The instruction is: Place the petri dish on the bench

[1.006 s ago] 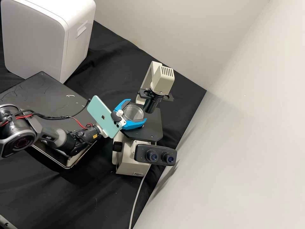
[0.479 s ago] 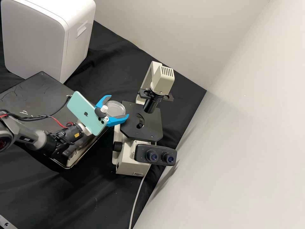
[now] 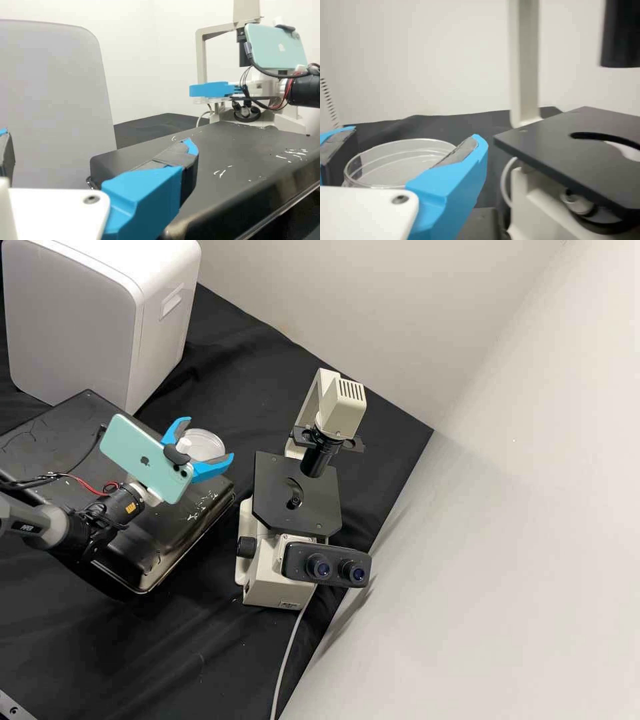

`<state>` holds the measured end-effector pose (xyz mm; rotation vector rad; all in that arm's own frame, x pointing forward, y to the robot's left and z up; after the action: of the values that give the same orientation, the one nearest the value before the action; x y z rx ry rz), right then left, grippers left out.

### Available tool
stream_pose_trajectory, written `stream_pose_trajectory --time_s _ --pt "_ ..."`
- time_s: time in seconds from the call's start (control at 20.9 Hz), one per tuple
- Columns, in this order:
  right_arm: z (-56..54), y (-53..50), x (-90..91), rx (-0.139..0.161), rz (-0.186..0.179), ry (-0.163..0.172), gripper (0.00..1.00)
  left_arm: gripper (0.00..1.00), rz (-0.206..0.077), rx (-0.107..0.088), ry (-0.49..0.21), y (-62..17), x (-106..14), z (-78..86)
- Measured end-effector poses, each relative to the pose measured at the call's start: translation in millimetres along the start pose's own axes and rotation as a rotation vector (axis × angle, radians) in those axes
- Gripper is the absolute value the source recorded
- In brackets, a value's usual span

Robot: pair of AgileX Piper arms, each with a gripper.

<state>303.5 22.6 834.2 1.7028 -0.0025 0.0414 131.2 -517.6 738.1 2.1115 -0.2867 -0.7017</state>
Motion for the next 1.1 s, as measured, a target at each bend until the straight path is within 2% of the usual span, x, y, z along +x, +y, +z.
stream_pose_trajectory --time_s 0.19,0.38,0.48,0.67,0.72,0.96,1.1 --pt "-4.9 -8.7 -1.3 -0.001 -0.027 0.019 0.0 1.0 0.0 0.0 0.0 0.0 0.0 0.0" --pt "-2.8 -16.7 -0.8 -0.043 -0.046 0.021 0.0 1.0 0.0 0.0 0.0 0.0 0.0 0.0" --pt "2.5 -20.6 -3.9 -0.054 -0.058 0.003 0.0 1.0 0.0 0.0 0.0 0.0 0.0 0.0" --pt "11.6 -27.9 -10.8 -0.074 -0.067 -0.004 0.0 1.0 0.0 0.0 0.0 0.0 0.0 0.0" --pt "12.8 -29.0 -12.0 -0.072 -0.064 0.001 0.0 1.0 0.0 0.0 0.0 0.0 0.0 0.0" --pt "26.2 -33.1 -14.9 -0.076 -0.065 -0.025 0.0 1.0 0.0 0.0 0.0 0.0 0.0 0.0" --pt "29.2 -35.4 -14.4 -0.075 -0.071 -0.033 0.0 1.0 0.0 0.0 0.0 0.0 0.0 0.0"
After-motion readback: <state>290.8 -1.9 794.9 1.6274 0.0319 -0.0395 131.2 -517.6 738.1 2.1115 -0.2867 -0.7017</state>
